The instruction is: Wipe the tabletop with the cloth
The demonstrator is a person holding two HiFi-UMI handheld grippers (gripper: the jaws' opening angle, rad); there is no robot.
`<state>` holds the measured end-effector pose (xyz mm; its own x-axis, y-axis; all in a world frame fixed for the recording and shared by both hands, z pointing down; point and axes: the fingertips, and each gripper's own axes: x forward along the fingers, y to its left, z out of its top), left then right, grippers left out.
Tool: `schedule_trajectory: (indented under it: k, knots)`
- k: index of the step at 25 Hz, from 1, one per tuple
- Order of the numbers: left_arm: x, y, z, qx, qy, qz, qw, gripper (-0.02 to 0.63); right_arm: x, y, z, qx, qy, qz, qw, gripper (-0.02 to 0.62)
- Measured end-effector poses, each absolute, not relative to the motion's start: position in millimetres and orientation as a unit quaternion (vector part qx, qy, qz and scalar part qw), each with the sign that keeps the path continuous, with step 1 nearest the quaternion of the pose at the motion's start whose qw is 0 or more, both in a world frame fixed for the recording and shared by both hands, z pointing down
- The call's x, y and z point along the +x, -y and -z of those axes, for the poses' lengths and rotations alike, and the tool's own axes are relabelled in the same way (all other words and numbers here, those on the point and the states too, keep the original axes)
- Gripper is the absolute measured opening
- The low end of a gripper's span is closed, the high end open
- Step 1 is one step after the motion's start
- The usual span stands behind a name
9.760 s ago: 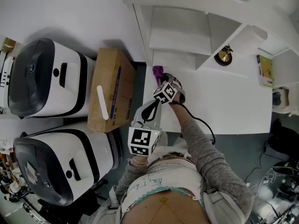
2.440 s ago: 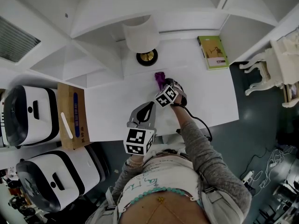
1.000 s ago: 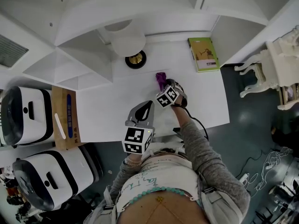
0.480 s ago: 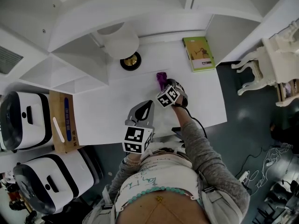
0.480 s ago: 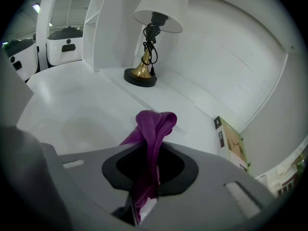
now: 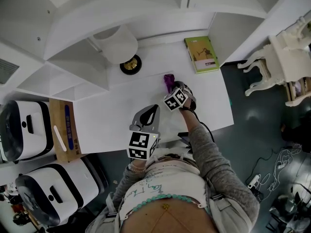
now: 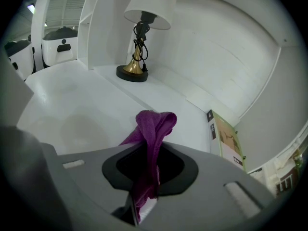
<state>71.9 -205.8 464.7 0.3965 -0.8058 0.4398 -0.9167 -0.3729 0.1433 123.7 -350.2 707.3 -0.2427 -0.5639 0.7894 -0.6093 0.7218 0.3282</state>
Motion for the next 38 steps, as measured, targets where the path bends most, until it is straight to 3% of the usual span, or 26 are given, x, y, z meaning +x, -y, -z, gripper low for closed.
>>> schedule_trajectory:
  k: [38]
  knots:
    - [86.0, 209.4, -466.2, 0.825, 0.511, -0.159, 0.184, 0.002, 230.6, 373.0, -710.4, 0.434, 0.744, -0.052, 0.505, 0.075]
